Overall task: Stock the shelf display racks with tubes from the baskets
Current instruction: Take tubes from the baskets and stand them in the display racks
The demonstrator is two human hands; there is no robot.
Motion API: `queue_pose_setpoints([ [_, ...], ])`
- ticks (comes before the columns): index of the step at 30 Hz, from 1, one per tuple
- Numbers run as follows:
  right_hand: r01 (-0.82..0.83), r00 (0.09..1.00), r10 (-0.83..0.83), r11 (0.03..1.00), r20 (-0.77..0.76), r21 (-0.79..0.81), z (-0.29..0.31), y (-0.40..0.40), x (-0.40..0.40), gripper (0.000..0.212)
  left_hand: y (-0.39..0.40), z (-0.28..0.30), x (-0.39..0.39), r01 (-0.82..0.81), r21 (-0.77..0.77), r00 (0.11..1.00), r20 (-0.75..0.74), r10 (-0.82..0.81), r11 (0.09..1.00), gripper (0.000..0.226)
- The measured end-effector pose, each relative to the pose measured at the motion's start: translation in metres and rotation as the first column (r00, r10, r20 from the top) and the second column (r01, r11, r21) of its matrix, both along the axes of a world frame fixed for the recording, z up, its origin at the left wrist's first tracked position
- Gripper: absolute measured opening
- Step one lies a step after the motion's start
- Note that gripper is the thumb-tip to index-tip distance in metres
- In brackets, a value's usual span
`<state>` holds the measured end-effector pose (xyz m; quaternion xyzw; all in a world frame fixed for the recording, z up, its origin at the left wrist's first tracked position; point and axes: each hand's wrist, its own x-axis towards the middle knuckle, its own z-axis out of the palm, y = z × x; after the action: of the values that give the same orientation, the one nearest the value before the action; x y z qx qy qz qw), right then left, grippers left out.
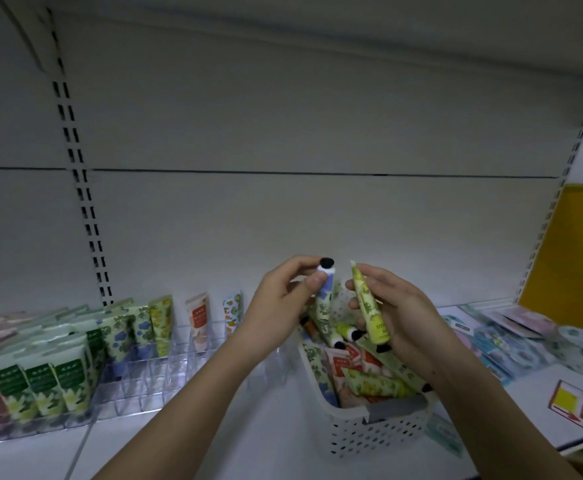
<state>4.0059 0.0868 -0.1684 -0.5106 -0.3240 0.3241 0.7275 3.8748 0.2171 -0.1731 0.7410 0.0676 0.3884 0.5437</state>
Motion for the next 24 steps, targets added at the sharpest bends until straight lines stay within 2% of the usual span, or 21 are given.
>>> queue_pose_setpoints([
  [3, -0.033, 0.999, 0.033, 0.999, -0.003, 0.031, 0.003, 0.006, -0.009, 0.026, 0.0, 0.005, -0.008, 0.0, -0.073, 0.998, 0.064, 0.005, 0.997, 0.019],
  [5, -0.065, 0.998, 0.066, 0.996, -0.008, 0.067, 0.005, 0.01, -0.017, 0.034, 0.001, 0.007, -0.015, 0.002, -0.082, 0.997, 0.082, 0.005, 0.997, 0.02],
  [11, -0.149, 0.989, 0.149, 0.987, 0.008, 0.064, 0.007, 0.025, -0.036, 0.035, 0.01, 0.007, -0.043, -0.026, -0.073, 0.997, 0.07, 0.031, 0.997, 0.017],
  [14, -0.093, 0.991, 0.092, 0.996, 0.099, 0.006, 0.006, 0.034, -0.045, 0.035, 0.017, 0.005, -0.06, -0.037, -0.103, 0.997, 0.068, 0.044, 0.994, 0.013],
  [17, 0.029, 0.964, 0.001, 0.994, 0.265, -0.11, 0.01, 0.04, -0.047, 0.018, 0.023, 0.004, -0.073, -0.057, -0.165, 0.996, 0.056, 0.067, 0.985, 0.012],
  [20, 0.143, 0.893, -0.023, 0.961, 0.45, -0.236, 0.016, 0.035, -0.034, 0.01, 0.027, 0.005, -0.077, -0.072, -0.18, 0.996, 0.04, 0.08, 0.981, 0.016],
  [22, 0.231, 0.768, 0.081, 0.89, 0.636, -0.392, 0.017, 0.027, -0.019, 0.009, 0.028, 0.005, -0.075, -0.091, -0.153, 0.996, 0.012, 0.094, 0.984, 0.017],
  [24, 0.334, 0.634, 0.238, 0.774, 0.736, -0.538, 0.014, 0.02, -0.005, 0.014, 0.026, 0.005, -0.071, -0.079, -0.16, 0.997, -0.02, 0.077, 0.984, 0.019],
])
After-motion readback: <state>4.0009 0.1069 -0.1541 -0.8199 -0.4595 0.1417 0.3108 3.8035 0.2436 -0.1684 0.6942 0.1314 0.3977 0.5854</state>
